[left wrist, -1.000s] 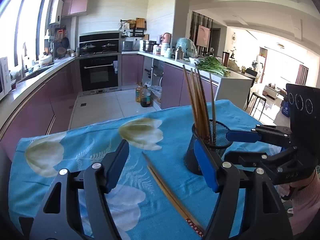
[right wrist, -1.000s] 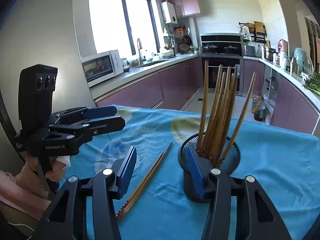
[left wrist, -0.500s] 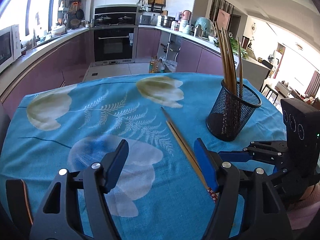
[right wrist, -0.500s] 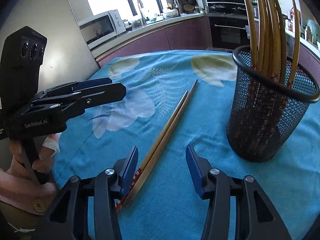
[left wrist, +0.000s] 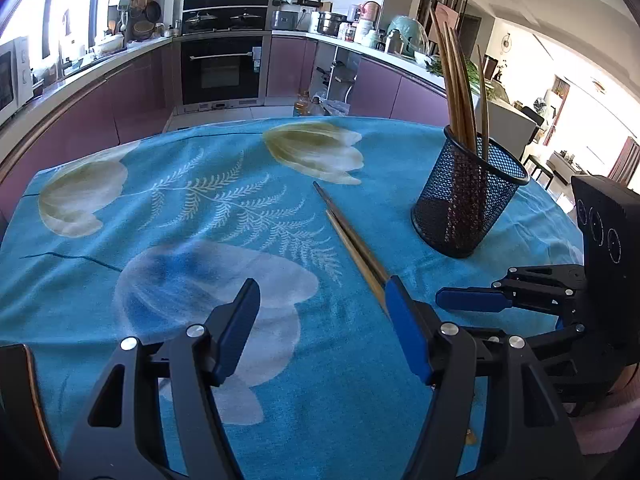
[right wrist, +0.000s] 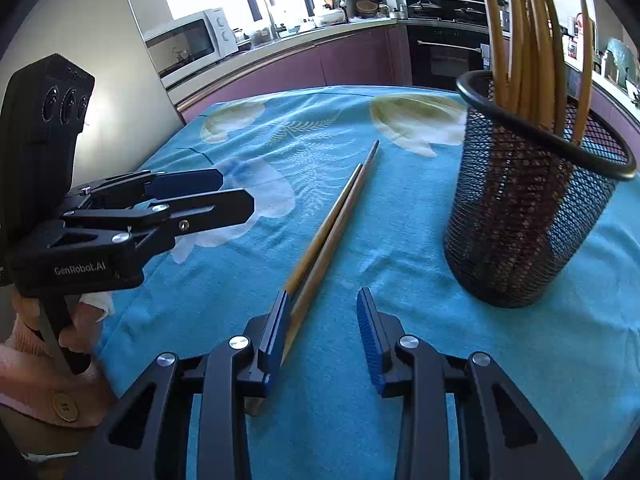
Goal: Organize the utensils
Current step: 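Open both tools and return them to the last two chopsticks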
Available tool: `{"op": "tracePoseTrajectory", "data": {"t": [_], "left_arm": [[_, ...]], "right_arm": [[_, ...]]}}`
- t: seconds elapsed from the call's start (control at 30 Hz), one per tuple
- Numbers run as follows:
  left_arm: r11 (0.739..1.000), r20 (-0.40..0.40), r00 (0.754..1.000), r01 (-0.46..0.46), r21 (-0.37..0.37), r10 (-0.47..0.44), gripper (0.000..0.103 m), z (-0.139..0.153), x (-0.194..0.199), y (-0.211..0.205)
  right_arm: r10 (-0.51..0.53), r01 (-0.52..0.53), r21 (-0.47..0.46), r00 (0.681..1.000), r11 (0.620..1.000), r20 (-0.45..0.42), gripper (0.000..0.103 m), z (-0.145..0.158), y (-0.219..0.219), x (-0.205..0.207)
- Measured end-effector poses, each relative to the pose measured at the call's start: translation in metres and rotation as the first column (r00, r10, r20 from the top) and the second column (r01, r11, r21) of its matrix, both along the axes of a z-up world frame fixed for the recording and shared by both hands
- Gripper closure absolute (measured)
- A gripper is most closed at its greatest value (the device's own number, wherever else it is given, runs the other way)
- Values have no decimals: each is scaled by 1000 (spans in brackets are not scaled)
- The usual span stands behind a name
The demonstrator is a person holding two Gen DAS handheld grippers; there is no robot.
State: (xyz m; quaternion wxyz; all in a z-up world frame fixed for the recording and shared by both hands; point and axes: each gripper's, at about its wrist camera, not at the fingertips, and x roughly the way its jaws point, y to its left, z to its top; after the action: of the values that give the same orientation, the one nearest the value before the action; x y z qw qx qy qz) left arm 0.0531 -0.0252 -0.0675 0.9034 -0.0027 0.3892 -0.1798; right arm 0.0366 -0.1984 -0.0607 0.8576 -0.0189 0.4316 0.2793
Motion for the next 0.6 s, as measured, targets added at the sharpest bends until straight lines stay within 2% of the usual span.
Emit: {"op": "tracePoseTrajectory", "data": {"t": [0.27,0.47,0.6], "left_arm": [[997,-45,997,69,27,-67,45,-13,3,-24],[993,-101,990,106,52,-100,60,-26,12,-41],[992,-105,990,105,77,-97,64,-29,16,-45]], "right_arm": [[-28,28,4,1000,1000,-14,72,-1,-12,0],[-37,37,3,999,999,-18,73,-2,-14,2],[-35,35,5,999,999,-18,74,-2,-14,2]]}}
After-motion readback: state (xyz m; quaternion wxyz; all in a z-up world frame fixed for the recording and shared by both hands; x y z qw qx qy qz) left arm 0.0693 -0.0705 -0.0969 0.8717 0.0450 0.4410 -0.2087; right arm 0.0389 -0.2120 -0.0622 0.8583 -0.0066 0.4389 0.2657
